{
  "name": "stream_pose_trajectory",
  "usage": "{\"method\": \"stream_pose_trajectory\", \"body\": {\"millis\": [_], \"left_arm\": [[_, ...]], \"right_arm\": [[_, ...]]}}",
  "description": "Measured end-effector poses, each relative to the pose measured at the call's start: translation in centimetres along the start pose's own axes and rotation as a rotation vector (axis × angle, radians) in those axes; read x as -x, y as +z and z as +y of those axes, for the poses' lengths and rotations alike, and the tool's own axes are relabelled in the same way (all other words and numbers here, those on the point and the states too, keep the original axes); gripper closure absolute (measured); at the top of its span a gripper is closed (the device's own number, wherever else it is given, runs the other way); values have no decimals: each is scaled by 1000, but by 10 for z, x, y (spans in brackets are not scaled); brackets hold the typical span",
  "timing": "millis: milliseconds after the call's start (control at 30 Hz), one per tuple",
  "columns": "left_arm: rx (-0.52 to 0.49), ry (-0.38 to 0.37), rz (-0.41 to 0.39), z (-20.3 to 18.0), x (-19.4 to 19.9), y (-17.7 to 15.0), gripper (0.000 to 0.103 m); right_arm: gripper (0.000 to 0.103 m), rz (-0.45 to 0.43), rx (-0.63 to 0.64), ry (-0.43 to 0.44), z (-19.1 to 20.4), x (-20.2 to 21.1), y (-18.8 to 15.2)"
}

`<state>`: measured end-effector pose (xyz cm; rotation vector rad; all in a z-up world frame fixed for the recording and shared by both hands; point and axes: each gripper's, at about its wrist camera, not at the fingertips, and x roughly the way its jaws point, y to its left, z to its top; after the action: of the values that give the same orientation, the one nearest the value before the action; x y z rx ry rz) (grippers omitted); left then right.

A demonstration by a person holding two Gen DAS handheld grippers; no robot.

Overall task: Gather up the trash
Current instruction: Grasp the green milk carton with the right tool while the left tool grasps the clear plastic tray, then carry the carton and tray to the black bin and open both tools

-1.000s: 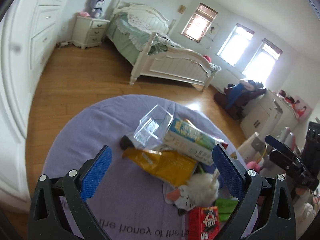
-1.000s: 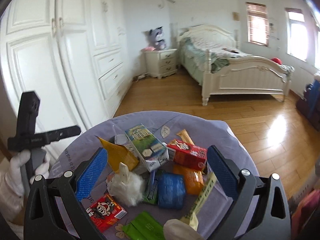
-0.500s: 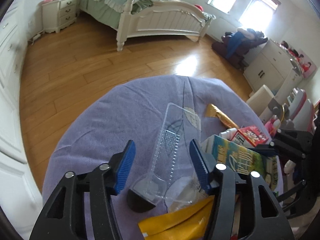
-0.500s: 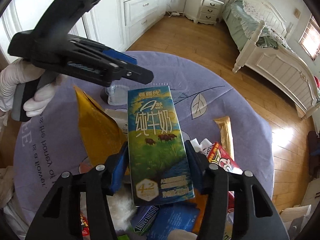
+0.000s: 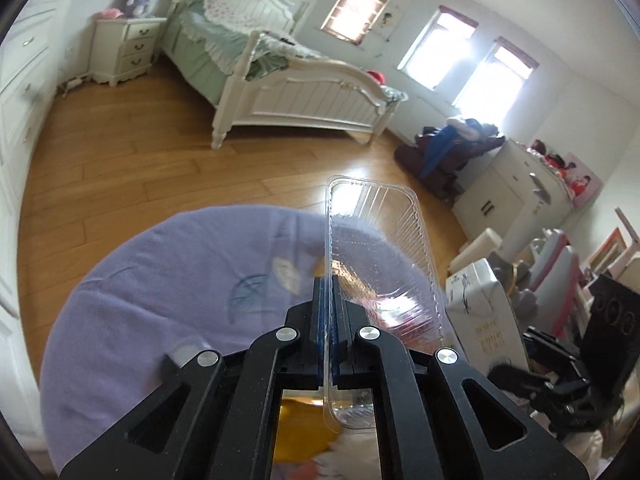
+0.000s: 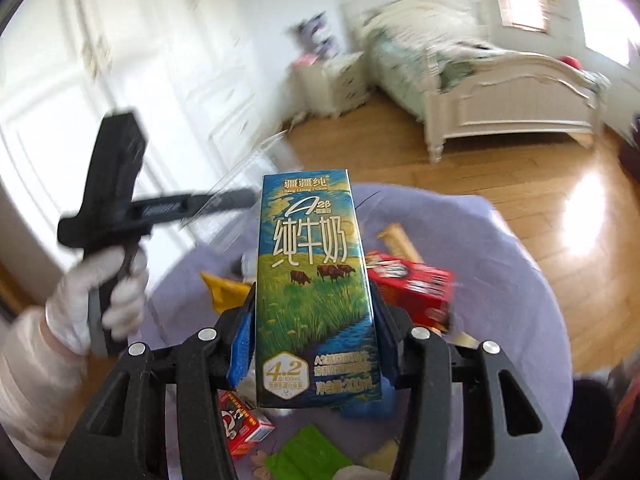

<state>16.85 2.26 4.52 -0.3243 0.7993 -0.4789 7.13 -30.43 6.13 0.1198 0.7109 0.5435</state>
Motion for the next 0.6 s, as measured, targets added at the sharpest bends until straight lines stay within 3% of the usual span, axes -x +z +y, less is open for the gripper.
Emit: {"method": "stream_pose_trajectory", "body": {"millis": [67,133,267,433,600], "left_arm": [[-19,-77,0,-42,1,-3,100],[-40,-139,25,-86,-12,-10,100],[-65,-266,140,-168,-65,-42,100],[-107,-331,281,-249,-145,-84,100],[-162,-294,387,-299,-224,-123,100]], "right_arm": [[54,-75,-57,-136,-18,36,-16],[54,-117,-102,-327,-39,66,-38],[54,-99,-200,-586,-91,104,-86],[54,-50,-313,-669,-155,132,-134],[54,2,-409,-672,-205,127,-167]]}}
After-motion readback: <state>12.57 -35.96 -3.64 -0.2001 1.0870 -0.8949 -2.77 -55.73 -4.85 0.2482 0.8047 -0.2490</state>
